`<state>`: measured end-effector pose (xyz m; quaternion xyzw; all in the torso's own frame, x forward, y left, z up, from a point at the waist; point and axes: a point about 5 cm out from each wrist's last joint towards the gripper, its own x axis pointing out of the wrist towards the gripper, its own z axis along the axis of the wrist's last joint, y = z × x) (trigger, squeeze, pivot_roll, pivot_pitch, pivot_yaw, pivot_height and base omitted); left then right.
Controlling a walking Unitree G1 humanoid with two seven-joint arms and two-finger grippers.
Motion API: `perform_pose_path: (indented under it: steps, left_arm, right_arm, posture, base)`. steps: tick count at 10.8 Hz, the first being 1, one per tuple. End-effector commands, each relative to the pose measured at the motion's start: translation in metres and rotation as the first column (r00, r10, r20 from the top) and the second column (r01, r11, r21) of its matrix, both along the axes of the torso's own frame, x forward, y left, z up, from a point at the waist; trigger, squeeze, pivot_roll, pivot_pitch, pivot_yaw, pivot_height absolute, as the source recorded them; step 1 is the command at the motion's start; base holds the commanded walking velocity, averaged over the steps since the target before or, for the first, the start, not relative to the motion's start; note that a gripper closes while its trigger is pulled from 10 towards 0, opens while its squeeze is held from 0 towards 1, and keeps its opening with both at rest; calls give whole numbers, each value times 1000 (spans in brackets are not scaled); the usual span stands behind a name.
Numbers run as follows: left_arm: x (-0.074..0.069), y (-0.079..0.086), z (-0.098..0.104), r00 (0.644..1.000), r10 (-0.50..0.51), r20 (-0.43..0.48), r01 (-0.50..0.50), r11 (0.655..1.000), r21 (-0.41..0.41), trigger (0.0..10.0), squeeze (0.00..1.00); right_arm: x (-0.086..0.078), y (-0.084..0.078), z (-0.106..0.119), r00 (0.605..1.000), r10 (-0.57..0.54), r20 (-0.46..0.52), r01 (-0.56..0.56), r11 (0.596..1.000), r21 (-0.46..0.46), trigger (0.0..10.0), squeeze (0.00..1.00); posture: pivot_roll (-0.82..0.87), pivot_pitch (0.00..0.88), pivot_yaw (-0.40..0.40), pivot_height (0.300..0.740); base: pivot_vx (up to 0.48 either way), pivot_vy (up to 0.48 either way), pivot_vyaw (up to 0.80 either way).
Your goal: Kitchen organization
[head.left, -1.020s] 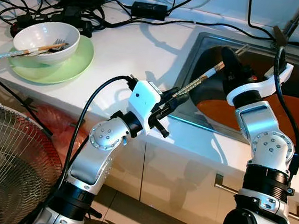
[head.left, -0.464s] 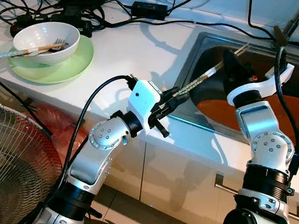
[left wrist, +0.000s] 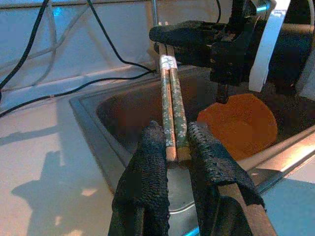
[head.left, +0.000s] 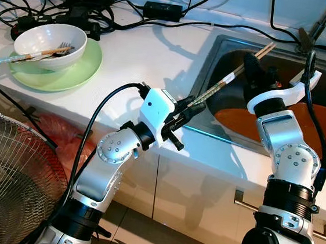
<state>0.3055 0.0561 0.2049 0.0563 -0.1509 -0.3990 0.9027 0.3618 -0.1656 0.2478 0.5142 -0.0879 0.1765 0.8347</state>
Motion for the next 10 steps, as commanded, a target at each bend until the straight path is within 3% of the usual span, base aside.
perform_pose_path:
  steps: [1,2,3,8,10]
  left_arm:
    - [-2,-1,2,1000,-15,17,15,1000,7,10000,0]
    - [-2,-1,2,1000,-12,17,12,1000,7,10000,0]
    - [0,0,1,1000,5,17,-5,1000,0,10000,1000]
    - [0,3,0,1000,11,10,-11,1000,1,10000,1000]
    - [-1,5,-1,1000,21,1,-21,1000,-9,10000,1000]
  right_arm:
    - [-1,-2,-3,1000,-16,-14,15,1000,-17,0,0]
    - [-1,-2,-4,1000,-19,-22,18,1000,-25,2000,0]
    - [0,-2,-5,999,-22,-29,21,999,-26,10000,0]
    - [0,-3,-5,999,-25,-37,25,1000,-1,10000,0]
    - [2,-15,-6,997,-37,-68,45,992,121,10000,0]
  posture:
    - [83,170,34,740]
    - [82,164,34,740]
    - [81,162,36,740]
    - [82,163,36,740]
    - [84,175,30,740]
  base:
    - [0,0,0]
    - [0,0,0]
    - [0,0,0]
    - [0,0,0]
    - [0,0,0]
